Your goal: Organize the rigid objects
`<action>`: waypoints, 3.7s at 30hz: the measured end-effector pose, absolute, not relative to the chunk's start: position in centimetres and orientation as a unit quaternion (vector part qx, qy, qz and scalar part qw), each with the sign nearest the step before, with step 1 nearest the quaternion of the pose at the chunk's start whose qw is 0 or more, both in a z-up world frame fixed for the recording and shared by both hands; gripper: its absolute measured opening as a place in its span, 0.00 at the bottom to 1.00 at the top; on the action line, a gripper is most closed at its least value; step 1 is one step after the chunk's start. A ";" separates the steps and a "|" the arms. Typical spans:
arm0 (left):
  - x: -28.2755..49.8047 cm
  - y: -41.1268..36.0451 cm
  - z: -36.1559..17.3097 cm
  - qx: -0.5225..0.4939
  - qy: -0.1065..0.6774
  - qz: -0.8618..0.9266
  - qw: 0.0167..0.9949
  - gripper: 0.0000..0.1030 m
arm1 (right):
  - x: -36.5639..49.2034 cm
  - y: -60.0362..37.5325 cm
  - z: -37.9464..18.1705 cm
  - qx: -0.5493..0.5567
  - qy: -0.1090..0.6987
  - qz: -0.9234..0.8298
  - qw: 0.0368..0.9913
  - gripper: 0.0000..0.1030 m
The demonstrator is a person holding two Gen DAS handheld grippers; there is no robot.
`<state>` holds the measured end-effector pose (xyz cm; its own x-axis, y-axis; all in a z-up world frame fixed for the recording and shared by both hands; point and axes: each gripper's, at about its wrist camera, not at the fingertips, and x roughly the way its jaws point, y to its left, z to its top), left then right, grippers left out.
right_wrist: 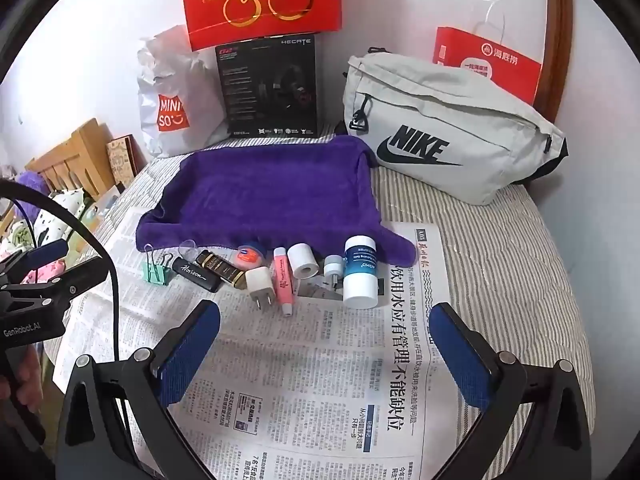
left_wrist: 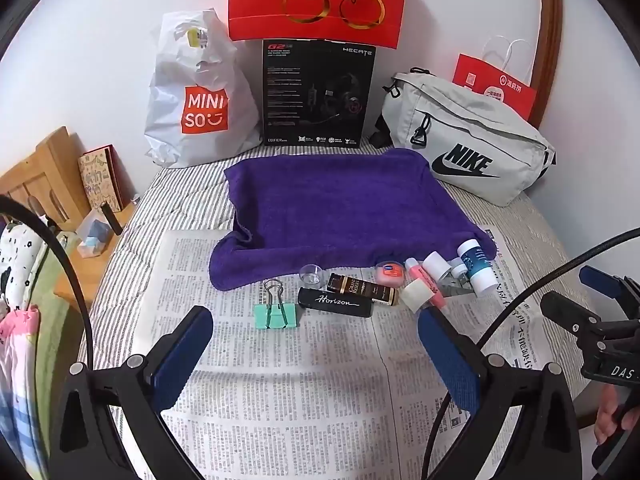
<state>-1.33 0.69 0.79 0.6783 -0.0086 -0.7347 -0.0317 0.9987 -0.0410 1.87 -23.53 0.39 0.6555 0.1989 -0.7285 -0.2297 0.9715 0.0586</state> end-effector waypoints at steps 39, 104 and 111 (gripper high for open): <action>-1.6 0.2 1.2 -0.010 0.406 0.012 0.914 1.00 | 1.1 -23.9 1.4 -0.022 0.391 0.116 0.913 1.00; 4.2 4.3 -8.0 -0.003 0.479 0.041 0.877 0.97 | 3.6 -24.0 -4.7 -0.027 0.450 0.114 0.885 1.00; 6.2 5.5 -10.7 -0.021 0.491 0.047 0.870 0.90 | 4.5 -25.2 -7.5 -0.017 0.477 0.097 0.873 1.00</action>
